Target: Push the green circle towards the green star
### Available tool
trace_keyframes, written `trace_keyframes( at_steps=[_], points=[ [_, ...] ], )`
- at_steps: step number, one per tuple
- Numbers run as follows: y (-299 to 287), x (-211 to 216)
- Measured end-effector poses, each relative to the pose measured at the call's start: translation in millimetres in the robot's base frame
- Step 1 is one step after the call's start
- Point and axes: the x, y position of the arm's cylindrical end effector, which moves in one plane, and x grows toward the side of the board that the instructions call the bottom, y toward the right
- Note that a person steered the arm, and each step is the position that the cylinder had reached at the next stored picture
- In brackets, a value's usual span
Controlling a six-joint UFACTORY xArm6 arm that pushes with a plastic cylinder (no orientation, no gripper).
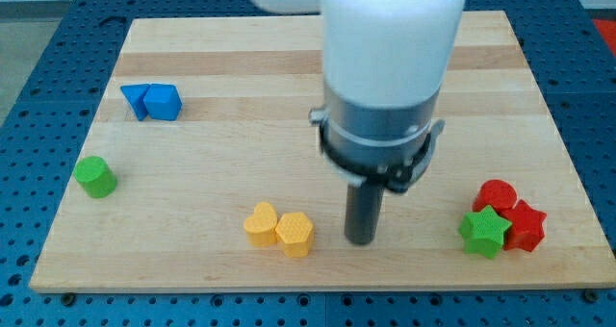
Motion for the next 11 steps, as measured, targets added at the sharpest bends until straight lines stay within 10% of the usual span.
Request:
trace_keyframes(
  at_steps=[2, 6, 11],
  points=[
    [-91, -54],
    [-349, 1],
    [-328, -65]
  ],
)
